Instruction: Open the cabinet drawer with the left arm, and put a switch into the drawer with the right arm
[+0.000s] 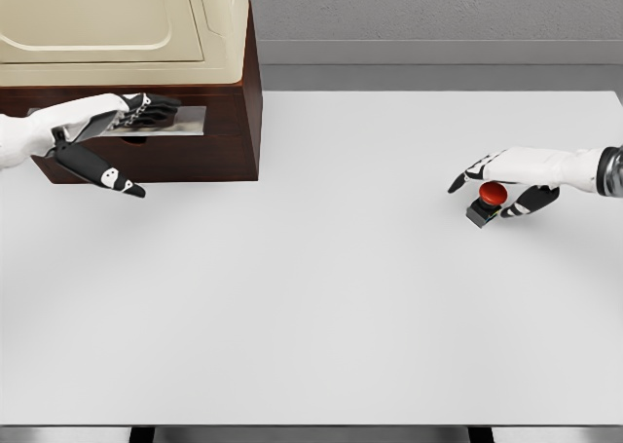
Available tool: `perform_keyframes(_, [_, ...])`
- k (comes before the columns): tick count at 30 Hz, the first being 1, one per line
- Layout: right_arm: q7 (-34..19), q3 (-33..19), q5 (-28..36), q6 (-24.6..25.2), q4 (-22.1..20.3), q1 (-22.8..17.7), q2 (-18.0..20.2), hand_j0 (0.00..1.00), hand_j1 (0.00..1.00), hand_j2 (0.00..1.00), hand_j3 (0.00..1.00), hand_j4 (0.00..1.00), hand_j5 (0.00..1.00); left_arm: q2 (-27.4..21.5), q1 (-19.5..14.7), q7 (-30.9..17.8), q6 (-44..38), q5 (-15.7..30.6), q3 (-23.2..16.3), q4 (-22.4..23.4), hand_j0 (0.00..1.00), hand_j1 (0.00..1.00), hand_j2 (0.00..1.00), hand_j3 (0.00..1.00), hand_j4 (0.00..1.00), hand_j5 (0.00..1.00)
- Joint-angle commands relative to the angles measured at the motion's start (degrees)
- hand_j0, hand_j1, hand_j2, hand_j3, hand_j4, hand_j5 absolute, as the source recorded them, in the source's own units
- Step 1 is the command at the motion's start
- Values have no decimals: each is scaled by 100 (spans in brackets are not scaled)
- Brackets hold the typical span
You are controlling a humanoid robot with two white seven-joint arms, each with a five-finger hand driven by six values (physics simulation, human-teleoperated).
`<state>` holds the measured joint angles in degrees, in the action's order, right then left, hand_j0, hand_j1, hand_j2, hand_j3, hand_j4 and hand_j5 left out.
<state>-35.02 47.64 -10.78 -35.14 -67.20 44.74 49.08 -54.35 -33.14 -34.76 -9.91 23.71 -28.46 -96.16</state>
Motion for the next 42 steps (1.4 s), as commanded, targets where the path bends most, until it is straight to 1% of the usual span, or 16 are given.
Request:
perform_keyframes(1, [2, 0, 32, 14, -3, 0, -4, 76, 76, 76, 76, 76, 76, 83, 0, -24, -20, 72, -20, 9, 100, 100, 100, 100, 100, 100])
perform_keyframes(7, [2, 53, 32, 14, 5, 0, 5, 75, 75, 75, 75, 75, 75, 74, 97, -24, -20, 90, -20, -52, 100, 100, 100, 100, 100, 100])
perform_keyframes(9, [2, 70, 41, 14, 14, 0, 5, 73, 73, 73, 73, 73, 73, 65, 114, -24, -20, 90, -11, -61, 100, 100, 100, 100, 100, 100])
perform_keyframes(11, [2, 70, 41, 14, 14, 0, 5, 72, 72, 72, 72, 72, 72, 65, 202, -24, -20, 98, -2, -61, 100, 100, 100, 100, 100, 100])
perform_keyframes(14, [2, 70, 41, 14, 14, 0, 5, 69, 69, 69, 69, 69, 69, 4, 281, -24, -11, 133, -2, -78, 100, 100, 100, 100, 100, 100])
perform_keyframes(15, [2, 70, 41, 14, 32, 0, 5, 64, 64, 64, 64, 64, 64, 4, 308, -24, -11, 133, -2, -78, 100, 100, 100, 100, 100, 100])
perform_keyframes(21, [2, 70, 41, 14, 49, 0, 5, 61, 61, 61, 61, 61, 61, -14, 317, -24, -3, 169, -11, -114, 100, 100, 100, 100, 100, 100])
perform_keyframes(23, [2, 61, 41, 14, 49, 0, 5, 59, 59, 59, 59, 59, 59, -31, 317, -24, -11, 248, -20, -166, 100, 100, 100, 100, 100, 100])
perform_keyframes(28, [2, 53, 49, 14, 32, 70, 5, 59, 59, 59, 59, 59, 59, -313, 396, -24, -11, 494, -20, -360, 100, 100, 100, 100, 100, 100])
perform_keyframes(30, [2, 53, 49, 14, 32, 88, -4, 56, 56, 56, 56, 56, 56, -348, 440, -24, -11, 511, -20, -368, 100, 100, 100, 100, 100, 100])
perform_keyframes(33, [2, 53, 58, 14, 5, 114, 5, 56, 56, 56, 56, 56, 56, -462, 440, -24, -11, 520, -29, -377, 100, 100, 100, 100, 100, 100])
perform_keyframes(36, [2, 53, 67, 14, -12, 149, -4, 56, 56, 56, 56, 56, 56, -585, 457, -24, -20, 784, -55, -404, 100, 100, 100, 100, 100, 100])
perform_keyframes(38, [2, 53, 67, 14, -12, 149, -4, 54, 54, 54, 54, 54, 54, -717, 448, -24, -20, 828, -55, -421, 100, 100, 100, 100, 100, 100])
perform_keyframes(42, [2, 61, 76, 14, -21, 220, 5, 53, 53, 53, 53, 53, 53, -796, 431, -24, -20, 881, -64, -421, 100, 100, 100, 100, 100, 100])
